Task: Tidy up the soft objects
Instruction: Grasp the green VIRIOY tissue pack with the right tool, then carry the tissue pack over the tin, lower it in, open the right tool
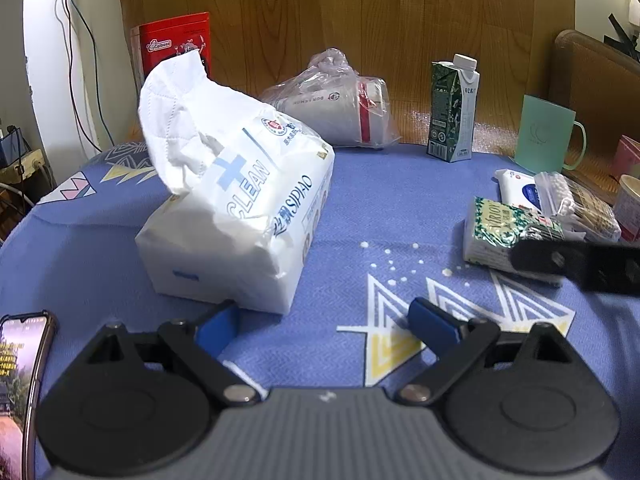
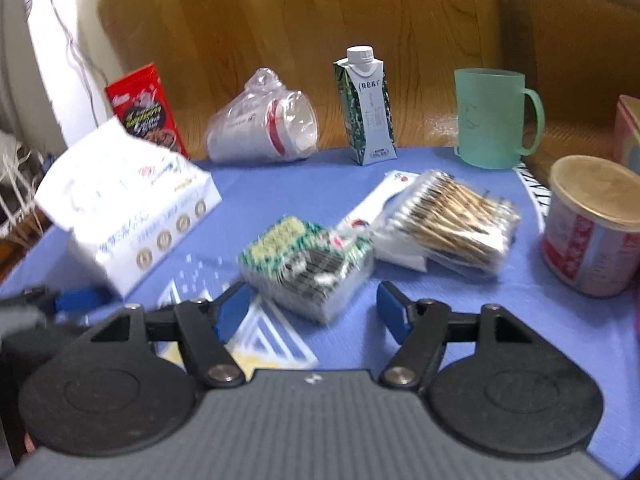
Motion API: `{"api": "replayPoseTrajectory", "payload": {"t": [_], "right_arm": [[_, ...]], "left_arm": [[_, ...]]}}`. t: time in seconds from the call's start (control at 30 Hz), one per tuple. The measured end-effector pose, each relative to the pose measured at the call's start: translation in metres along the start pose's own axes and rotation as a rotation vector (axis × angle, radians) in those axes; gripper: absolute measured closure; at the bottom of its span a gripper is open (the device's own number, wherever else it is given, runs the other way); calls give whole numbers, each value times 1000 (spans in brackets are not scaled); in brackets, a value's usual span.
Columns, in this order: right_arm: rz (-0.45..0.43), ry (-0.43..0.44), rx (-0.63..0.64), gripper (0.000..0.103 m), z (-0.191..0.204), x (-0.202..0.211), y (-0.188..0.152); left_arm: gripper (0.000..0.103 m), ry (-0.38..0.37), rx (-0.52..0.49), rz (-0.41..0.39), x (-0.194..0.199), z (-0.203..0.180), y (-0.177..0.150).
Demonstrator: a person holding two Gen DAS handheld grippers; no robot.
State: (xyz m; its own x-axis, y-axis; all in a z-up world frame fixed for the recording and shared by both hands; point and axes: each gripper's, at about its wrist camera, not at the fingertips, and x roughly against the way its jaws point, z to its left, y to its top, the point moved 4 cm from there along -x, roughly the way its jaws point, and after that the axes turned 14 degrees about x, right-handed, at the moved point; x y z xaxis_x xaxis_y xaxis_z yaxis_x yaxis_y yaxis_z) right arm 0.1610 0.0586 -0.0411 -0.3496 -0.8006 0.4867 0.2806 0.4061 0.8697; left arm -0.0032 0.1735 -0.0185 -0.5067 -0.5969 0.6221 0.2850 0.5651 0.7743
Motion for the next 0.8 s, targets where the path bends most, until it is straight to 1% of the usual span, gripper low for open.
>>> {"api": "replayPoseTrajectory", "payload": {"t": [0.13, 0.17, 0.27, 0.33, 0.37, 0.5, 0.53, 0.57, 0.67, 0.73, 0.8], "right_arm": [[14, -17, -26, 19, 5, -17, 7], [15, -28, -30, 15, 6, -22, 9], [16, -50, 12, 9, 11, -32, 12], [29, -58, 41, 8, 14, -36, 14], [36, -65, 60, 9, 16, -37, 14], [36, -68, 106, 19, 20, -35, 12], [35, -65, 109, 19, 20, -34, 11], [36, -66, 114, 23, 20, -33, 10], [39, -61, 147, 29, 21, -27, 6], [36, -52, 158, 29, 19, -20, 1], [31, -47, 131, 30, 11, -12, -3]], "left_arm": [[7, -1, 1, 1, 0, 0, 0], [7, -2, 2, 2, 0, 1, 0], [7, -4, 2, 3, -1, 1, 1], [7, -3, 3, 2, -1, 2, 0], [7, -2, 4, 2, -1, 2, 0], [7, -2, 4, 2, -1, 2, 0], [7, -2, 5, 2, 0, 2, 0], [7, -1, 5, 2, 0, 2, 0], [7, 0, 6, 1, 0, 2, 0], [7, 4, -1, -1, 1, 1, -1], [7, 4, 4, -1, 1, 1, -2]]}}
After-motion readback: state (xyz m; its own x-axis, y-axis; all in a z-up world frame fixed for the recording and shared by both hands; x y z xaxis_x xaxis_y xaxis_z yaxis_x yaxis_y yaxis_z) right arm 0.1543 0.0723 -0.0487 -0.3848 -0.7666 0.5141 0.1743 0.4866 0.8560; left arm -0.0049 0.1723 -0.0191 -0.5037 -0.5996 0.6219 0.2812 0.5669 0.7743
